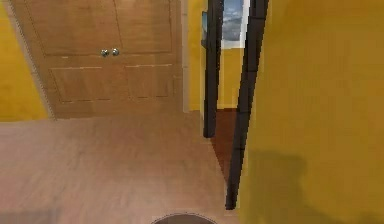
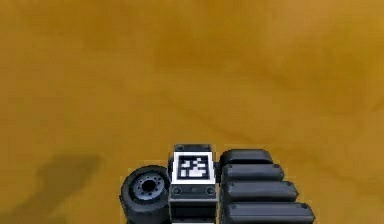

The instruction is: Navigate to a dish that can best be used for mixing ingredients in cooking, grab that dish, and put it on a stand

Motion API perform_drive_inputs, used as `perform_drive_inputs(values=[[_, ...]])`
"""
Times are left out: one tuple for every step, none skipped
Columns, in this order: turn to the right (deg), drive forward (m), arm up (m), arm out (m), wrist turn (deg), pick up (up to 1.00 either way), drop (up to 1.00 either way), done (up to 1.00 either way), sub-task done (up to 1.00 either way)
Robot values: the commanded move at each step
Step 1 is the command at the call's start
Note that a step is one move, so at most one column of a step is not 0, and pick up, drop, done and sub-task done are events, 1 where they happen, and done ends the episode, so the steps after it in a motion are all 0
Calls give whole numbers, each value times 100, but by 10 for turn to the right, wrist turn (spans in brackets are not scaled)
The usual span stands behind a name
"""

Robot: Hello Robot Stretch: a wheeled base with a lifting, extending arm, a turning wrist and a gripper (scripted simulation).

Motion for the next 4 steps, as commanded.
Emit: perform_drive_inputs(values=[[-450,0,0,0,0,0,0,0,0],[-450,0,0,0,0,0,0,0,0],[-60,0,0,0,0,0,0,0,0],[0,10,0,0,0,0,0,0,0]])
